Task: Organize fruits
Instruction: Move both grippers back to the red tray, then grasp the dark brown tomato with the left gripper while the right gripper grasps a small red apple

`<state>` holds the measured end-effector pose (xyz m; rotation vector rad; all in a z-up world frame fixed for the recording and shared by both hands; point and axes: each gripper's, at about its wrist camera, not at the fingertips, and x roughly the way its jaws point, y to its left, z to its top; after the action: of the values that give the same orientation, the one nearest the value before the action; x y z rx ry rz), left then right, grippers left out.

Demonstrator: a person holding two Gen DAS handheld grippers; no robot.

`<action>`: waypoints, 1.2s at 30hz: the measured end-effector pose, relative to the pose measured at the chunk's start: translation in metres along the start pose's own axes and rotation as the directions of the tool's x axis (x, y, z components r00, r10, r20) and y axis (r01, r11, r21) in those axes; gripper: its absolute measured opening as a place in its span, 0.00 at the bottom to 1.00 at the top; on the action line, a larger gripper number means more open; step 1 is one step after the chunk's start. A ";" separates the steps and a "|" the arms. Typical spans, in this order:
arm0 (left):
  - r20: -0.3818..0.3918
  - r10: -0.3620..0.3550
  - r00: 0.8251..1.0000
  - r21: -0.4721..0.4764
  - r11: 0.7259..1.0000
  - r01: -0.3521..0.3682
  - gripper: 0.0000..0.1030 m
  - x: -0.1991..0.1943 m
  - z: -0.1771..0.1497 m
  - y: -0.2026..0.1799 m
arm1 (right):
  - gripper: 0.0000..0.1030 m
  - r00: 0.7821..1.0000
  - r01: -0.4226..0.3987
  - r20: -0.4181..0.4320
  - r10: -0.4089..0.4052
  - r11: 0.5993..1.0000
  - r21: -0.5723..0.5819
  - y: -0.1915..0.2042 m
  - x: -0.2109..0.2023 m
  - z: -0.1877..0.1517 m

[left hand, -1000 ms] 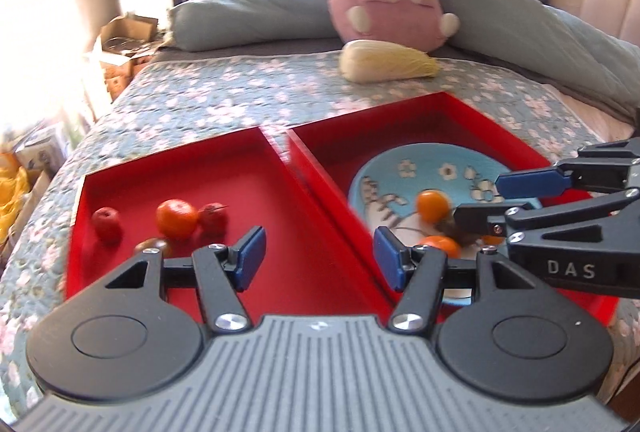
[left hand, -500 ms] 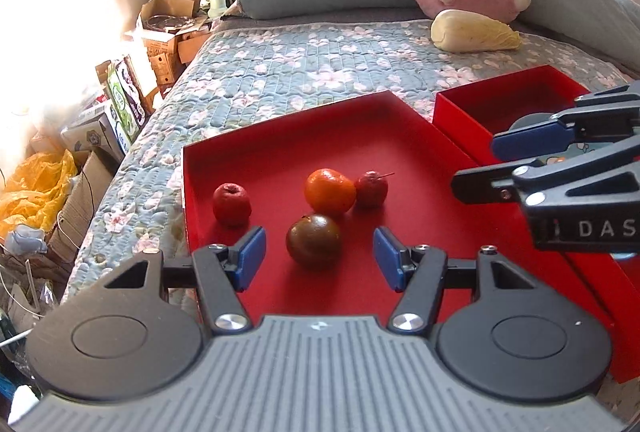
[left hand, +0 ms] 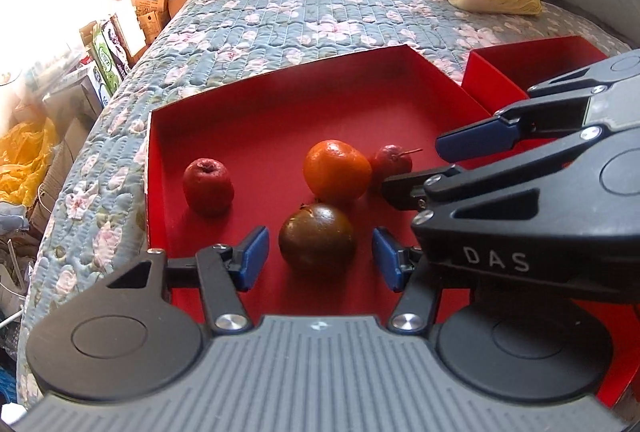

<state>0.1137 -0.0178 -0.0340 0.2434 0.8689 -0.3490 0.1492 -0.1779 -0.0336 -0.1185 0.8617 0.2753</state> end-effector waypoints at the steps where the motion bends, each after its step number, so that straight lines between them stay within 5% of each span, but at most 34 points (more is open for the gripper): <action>1: -0.004 0.003 1.000 -0.009 1.000 -0.004 0.59 0.002 0.001 0.004 | 0.43 1.000 0.001 -0.006 -0.001 1.000 -0.001 0.000 0.003 0.001; 6: 0.010 -0.024 1.000 -0.027 0.999 0.024 0.45 0.005 0.003 0.011 | 0.42 0.999 0.005 -0.034 -0.005 1.000 -0.001 -0.002 0.018 0.007; 11: 0.015 -0.034 0.999 -0.036 0.999 0.034 0.44 0.004 0.003 0.011 | 0.42 1.000 0.010 -0.028 -0.010 1.000 -0.009 -0.004 0.024 0.011; 15: 0.015 -0.049 0.999 -0.012 0.999 0.049 0.44 0.003 0.002 0.005 | 0.30 0.999 -0.016 -0.028 0.016 1.000 -0.006 -0.005 0.025 0.011; 36: 0.011 -0.023 1.000 -0.030 0.999 0.023 0.44 -0.001 0.001 0.002 | 0.30 1.000 0.003 -0.015 -0.003 1.000 -0.011 -0.006 0.015 0.001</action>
<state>0.1138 -0.0162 -0.0324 0.2042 0.8667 -0.3580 0.1610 -0.1810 -0.0442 -0.1321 0.8749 0.2769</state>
